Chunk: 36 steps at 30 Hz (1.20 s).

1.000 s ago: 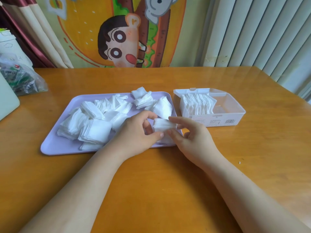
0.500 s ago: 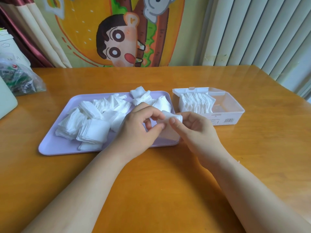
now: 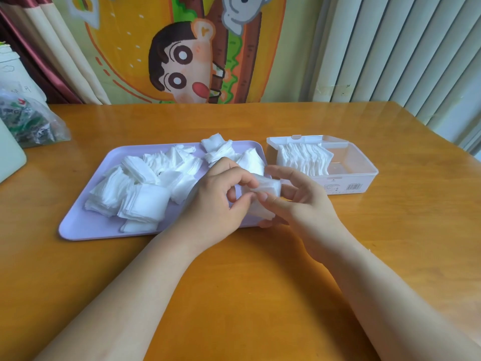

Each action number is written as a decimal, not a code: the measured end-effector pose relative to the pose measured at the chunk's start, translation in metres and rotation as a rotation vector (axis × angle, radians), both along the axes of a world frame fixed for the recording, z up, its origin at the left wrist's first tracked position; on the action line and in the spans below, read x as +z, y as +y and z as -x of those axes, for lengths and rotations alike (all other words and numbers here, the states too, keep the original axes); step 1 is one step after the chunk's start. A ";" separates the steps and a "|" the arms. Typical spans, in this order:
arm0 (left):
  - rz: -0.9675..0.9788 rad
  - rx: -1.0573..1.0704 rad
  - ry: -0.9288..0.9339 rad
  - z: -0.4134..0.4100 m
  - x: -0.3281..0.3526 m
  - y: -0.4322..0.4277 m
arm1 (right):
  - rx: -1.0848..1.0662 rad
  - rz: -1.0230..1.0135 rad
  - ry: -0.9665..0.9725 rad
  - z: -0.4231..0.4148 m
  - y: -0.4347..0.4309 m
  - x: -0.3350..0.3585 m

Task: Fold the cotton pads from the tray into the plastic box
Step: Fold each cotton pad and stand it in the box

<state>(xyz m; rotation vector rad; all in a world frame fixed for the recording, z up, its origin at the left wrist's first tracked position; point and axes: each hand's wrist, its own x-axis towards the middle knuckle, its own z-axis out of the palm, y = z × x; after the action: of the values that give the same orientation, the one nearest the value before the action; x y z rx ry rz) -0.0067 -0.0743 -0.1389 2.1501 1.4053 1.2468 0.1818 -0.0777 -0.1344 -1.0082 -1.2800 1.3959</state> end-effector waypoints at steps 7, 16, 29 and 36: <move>0.003 0.022 0.008 0.001 0.003 -0.001 | 0.025 -0.001 0.007 -0.001 0.000 -0.001; -0.013 -0.013 -0.004 0.003 0.008 -0.002 | 0.007 0.032 0.011 -0.003 0.003 0.000; 0.040 -0.044 0.062 0.004 0.014 -0.006 | 0.034 0.020 -0.005 -0.005 0.005 0.000; -0.026 -0.076 0.055 0.004 0.010 -0.003 | 0.052 0.001 -0.038 -0.005 0.006 -0.002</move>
<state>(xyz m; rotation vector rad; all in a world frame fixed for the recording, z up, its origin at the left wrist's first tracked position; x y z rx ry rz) -0.0110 -0.0774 -0.1291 2.2491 1.3231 1.1927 0.1871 -0.0720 -0.1367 -1.0124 -1.3423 1.4231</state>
